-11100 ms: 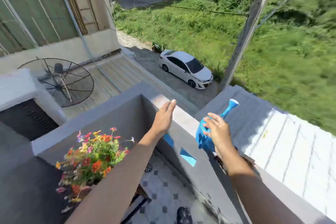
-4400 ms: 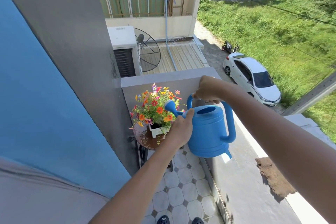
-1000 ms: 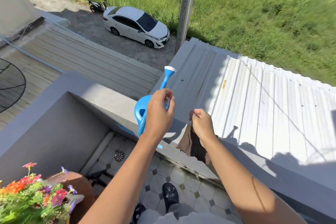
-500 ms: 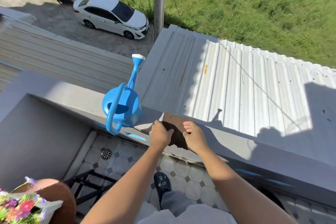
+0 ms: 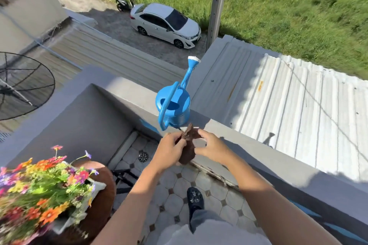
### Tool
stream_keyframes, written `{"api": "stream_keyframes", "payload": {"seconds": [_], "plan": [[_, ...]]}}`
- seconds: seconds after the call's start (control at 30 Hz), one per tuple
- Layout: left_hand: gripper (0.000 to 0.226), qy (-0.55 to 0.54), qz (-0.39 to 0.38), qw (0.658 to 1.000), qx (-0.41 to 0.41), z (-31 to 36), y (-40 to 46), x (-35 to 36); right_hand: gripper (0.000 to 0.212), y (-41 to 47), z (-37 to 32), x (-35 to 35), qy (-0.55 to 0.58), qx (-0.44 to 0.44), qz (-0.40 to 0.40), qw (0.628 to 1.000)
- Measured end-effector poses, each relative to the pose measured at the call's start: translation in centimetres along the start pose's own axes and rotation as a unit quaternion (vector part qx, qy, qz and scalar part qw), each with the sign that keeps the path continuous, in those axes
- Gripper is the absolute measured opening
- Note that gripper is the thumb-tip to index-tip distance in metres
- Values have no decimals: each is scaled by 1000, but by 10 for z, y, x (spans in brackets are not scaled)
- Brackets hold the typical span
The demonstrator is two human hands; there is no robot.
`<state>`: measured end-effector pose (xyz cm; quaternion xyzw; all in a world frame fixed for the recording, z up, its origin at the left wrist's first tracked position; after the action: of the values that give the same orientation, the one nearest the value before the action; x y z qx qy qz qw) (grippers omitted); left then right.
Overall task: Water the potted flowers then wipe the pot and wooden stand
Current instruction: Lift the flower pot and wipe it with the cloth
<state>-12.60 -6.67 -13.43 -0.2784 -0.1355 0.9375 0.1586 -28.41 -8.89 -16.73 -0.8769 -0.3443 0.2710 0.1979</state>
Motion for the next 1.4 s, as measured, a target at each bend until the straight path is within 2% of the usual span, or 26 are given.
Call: {"api": "stream_keyframes", "payload": {"seconds": [0.13, 0.23, 0.27, 0.33, 0.4, 0.53, 0.63, 0.73, 0.9, 0.97, 1.07, 1.2, 1.33, 1.4], "plan": [[12, -19, 71, 997, -11, -26, -62, -48, 69, 9, -50, 45, 25, -47, -55, 997], [23, -13, 151, 988, -26, -48, -115, -70, 40, 7, -89, 90, 10, -99, -125, 987], [25, -30, 191, 980, -42, -59, -137, -76, 38, 5, -103, 109, -5, -115, -138, 984], [22, -68, 257, 960, -94, -83, -174, -80, 37, 3, -122, 141, -31, -137, -136, 981], [15, -87, 298, 936, -164, -108, -207, -81, 19, 1, -139, 166, -25, -153, -128, 980], [15, -204, 290, 894, -275, -156, -246, -67, 15, 0, -147, 210, 30, -116, -120, 986], [27, -292, 297, 851, -321, -191, -259, -56, 20, 3, -137, 234, 73, -67, -109, 989], [27, -350, 353, 791, -356, -217, -276, -52, 17, 7, -131, 247, 123, -41, -87, 988], [36, -353, 437, 701, -439, -263, -301, -72, 11, 27, -133, 256, 123, -19, -113, 986], [45, -354, 419, 694, -466, -284, -304, -79, 11, 39, -135, 257, 115, -25, -123, 985], [46, -359, 355, 711, -490, -305, -298, -90, 10, 57, -138, 259, 104, -18, -125, 987], [54, -387, 296, 710, -508, -326, -293, -97, 14, 83, -134, 260, 97, -7, -128, 987], [61, -345, 247, 733, -531, -332, -294, -102, 9, 97, -133, 256, 75, -22, -135, 988], [74, -340, 227, 729, -549, -335, -300, -102, 10, 100, -132, 255, 83, -10, -136, 987]]}}
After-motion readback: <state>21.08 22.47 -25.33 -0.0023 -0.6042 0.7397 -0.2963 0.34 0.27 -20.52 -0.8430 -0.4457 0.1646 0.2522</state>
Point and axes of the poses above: each hand's wrist, its own y-axis towards the middle knuckle, its own x-axis out of the palm, z = x × y, the point moved 5 cm from there along y, towards the middle knuckle, and after that the axes turned 12 degrees about -z, right-handed, at the moved point
